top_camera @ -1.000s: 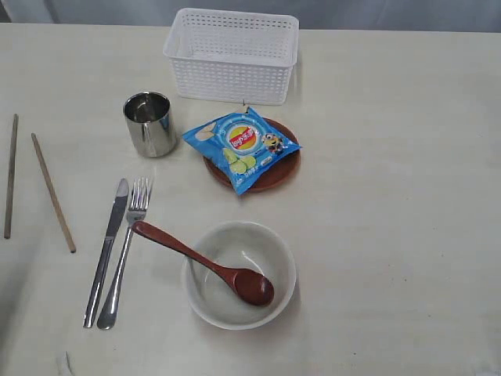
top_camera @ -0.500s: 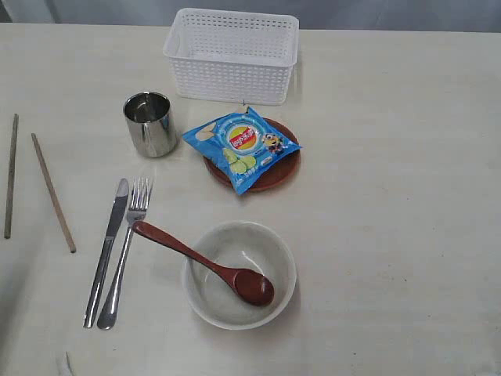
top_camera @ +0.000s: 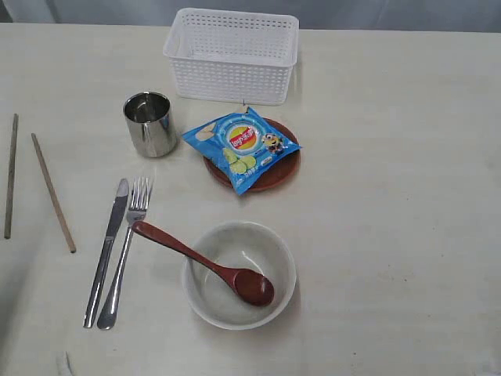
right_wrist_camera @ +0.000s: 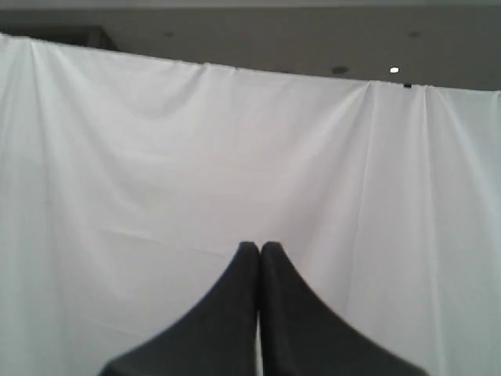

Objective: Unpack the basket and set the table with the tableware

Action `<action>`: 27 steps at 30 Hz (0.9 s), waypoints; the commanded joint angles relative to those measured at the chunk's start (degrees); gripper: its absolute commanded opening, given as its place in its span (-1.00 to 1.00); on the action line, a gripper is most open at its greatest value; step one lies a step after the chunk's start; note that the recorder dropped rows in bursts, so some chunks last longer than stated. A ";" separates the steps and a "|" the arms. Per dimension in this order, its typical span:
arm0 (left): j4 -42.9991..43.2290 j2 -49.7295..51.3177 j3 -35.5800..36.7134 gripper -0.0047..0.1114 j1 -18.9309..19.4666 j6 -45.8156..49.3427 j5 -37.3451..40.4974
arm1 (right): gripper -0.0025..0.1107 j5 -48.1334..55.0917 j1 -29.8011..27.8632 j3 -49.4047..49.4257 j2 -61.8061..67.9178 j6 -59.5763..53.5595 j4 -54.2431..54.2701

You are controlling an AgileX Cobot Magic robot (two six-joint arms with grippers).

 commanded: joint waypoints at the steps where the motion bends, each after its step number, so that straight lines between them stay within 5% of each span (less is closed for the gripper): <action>1: 0.15 -0.16 0.23 -0.92 0.15 0.00 -0.17 | -0.96 0.31 -0.12 5.43 -0.23 -7.55 -0.68; 9: 0.15 -0.16 0.23 -0.92 0.15 0.00 -0.17 | -0.96 1.56 -0.12 12.62 -0.23 -12.29 -0.68; 20: 0.15 -0.16 0.23 -0.92 0.15 0.00 -0.17 | -0.96 32.70 -0.12 12.62 -0.23 -9.42 0.52; 27: 0.15 -0.16 0.23 -0.92 0.15 0.00 -0.17 | -0.96 33.36 -0.12 12.62 -0.23 -8.52 0.65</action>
